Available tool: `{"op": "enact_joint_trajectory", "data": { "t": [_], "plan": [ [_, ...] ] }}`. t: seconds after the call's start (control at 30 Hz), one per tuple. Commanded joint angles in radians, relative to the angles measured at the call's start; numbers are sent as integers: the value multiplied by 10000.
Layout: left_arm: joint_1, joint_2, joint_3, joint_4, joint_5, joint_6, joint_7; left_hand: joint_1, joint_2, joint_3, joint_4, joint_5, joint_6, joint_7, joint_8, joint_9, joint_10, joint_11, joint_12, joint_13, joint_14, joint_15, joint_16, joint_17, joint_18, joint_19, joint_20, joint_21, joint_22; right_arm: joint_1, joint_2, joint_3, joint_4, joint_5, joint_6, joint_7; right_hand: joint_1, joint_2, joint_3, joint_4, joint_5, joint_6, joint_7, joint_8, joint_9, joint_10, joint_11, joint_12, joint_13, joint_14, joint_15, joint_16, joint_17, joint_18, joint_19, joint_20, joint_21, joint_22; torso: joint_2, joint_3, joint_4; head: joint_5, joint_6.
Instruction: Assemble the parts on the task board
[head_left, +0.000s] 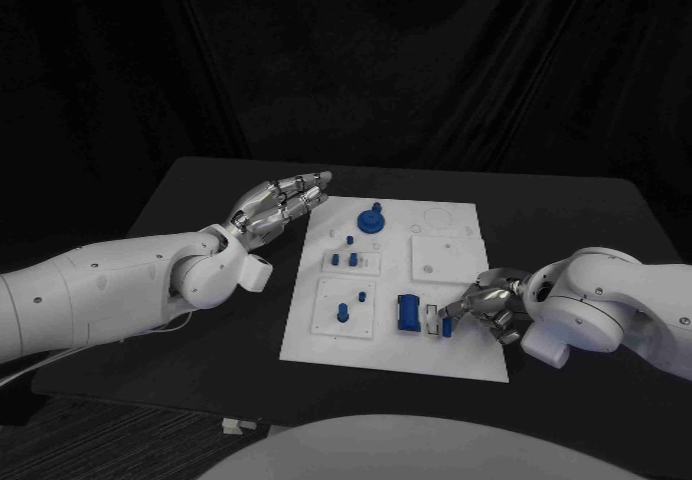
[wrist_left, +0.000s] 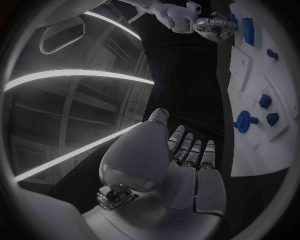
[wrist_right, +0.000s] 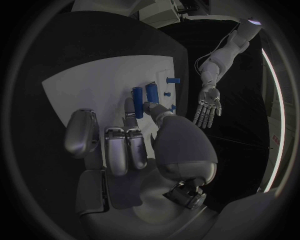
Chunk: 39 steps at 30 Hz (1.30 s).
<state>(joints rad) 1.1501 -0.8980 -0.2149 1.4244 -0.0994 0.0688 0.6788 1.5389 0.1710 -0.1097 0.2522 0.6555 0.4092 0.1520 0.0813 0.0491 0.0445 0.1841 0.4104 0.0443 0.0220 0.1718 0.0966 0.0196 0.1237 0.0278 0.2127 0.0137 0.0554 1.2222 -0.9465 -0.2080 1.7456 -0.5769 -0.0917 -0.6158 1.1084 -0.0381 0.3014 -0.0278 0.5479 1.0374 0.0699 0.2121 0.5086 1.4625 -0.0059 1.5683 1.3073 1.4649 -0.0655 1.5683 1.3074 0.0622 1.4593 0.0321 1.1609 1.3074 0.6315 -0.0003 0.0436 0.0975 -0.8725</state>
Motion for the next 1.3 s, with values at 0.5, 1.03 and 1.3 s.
{"op": "enact_joint_trajectory", "data": {
  "t": [0.5,1.03,1.3],
  "plan": [
    [-15,8,10,27,8,218,802,92,6,93,4,68,5,331,56,-5,70,61,65,16,10,89,83,11,-98,5,109,54,7,-40,428,0,-163,-1412,235,79,-345,-10,1016,-958,-1077,-286,33,80,-136,1083,41,25,2635,1059,-1,25,2634,172,-12,95,-49,1577,7,-3,7,25,-2],
    [-29,35,10,7,8,307,718,94,10,103,2,69,1,340,59,-5,72,71,47,13,10,98,82,11,-102,8,112,56,12,-61,547,-1,-182,-2233,59,87,-542,-14,819,-691,-1650,-318,16,177,-183,1083,29,25,2635,1059,-7,25,2634,168,-3,96,-9,1583,7,-1,-5,30,-2],
    [-37,32,10,3,8,321,692,100,16,121,-1,68,-6,352,63,-6,73,86,38,10,11,112,86,11,-109,11,118,58,16,-90,609,-1,-232,-2264,134,51,-916,-6,653,-285,-1769,-322,3,232,-242,1083,21,25,2635,1059,-13,25,2634,170,-4,93,-15,1578,1,-2,-1,55,-2]
  ]
}}
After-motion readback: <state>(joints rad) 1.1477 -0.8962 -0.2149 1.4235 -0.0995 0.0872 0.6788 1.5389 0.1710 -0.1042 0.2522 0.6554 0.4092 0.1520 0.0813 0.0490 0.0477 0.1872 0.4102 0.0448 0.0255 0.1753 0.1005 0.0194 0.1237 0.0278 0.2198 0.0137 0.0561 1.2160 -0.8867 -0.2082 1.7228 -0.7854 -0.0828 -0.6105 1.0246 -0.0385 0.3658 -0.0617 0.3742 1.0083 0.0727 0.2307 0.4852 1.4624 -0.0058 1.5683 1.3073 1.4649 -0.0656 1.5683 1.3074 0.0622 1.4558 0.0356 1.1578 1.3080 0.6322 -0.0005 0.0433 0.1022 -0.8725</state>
